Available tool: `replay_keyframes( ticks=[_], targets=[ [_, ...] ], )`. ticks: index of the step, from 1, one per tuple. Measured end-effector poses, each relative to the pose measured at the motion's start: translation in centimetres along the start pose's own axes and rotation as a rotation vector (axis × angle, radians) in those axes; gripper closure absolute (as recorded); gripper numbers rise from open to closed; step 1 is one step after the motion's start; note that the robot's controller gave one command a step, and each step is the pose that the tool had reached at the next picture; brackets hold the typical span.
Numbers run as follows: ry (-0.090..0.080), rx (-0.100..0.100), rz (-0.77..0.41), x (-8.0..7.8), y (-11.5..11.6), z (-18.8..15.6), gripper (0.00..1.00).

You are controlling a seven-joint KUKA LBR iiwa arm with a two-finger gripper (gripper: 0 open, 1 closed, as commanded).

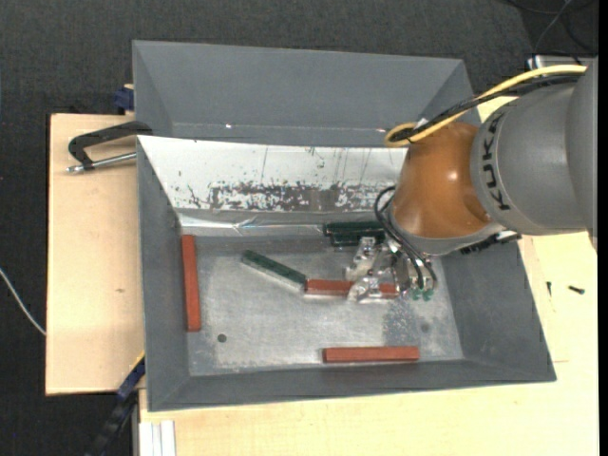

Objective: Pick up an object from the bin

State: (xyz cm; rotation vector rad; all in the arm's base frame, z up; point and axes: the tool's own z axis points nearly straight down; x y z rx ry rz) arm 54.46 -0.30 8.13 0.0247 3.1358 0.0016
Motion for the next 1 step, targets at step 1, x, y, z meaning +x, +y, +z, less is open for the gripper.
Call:
replay_keyframes(
  ticks=[1],
  targets=[
    [0.000, 0.000, 0.000, 0.00, 0.00, 0.00, 1.00]
  ],
)
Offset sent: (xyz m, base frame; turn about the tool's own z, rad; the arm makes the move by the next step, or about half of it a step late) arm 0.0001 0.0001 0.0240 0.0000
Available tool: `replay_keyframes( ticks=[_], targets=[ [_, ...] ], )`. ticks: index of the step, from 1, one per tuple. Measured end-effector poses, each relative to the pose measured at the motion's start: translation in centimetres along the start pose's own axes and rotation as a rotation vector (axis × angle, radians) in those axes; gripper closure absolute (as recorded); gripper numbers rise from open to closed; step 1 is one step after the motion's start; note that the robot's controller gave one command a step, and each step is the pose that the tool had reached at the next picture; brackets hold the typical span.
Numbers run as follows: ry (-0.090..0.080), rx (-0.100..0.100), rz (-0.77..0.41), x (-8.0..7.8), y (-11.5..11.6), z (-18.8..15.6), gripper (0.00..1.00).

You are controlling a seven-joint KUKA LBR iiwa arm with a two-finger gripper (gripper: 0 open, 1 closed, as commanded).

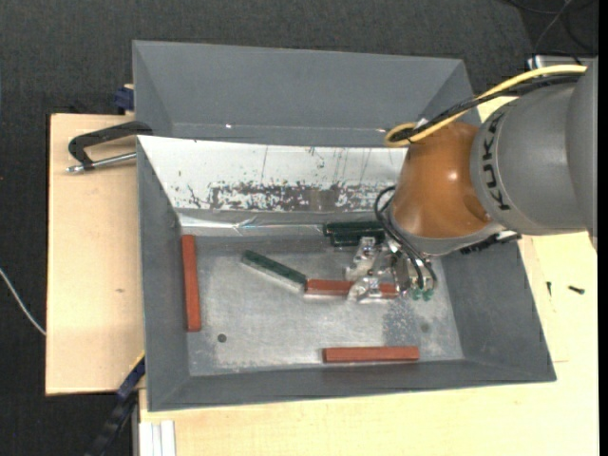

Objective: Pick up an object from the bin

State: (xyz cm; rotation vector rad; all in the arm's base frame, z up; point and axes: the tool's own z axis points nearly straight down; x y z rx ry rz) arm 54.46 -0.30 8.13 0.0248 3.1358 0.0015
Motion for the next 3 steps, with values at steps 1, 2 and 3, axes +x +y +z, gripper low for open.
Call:
replay_keyframes(
  ticks=[1, 2, 3],
  targets=[
    [0.002, 0.000, 0.000, 0.0, 0.0, -0.3, 1.00],
    [0.002, 0.000, 0.000, 0.0, 0.0, -1.0, 1.00],
    [0.006, 0.000, 0.000, 0.1, 0.0, -2.1, 1.00]
  ],
)
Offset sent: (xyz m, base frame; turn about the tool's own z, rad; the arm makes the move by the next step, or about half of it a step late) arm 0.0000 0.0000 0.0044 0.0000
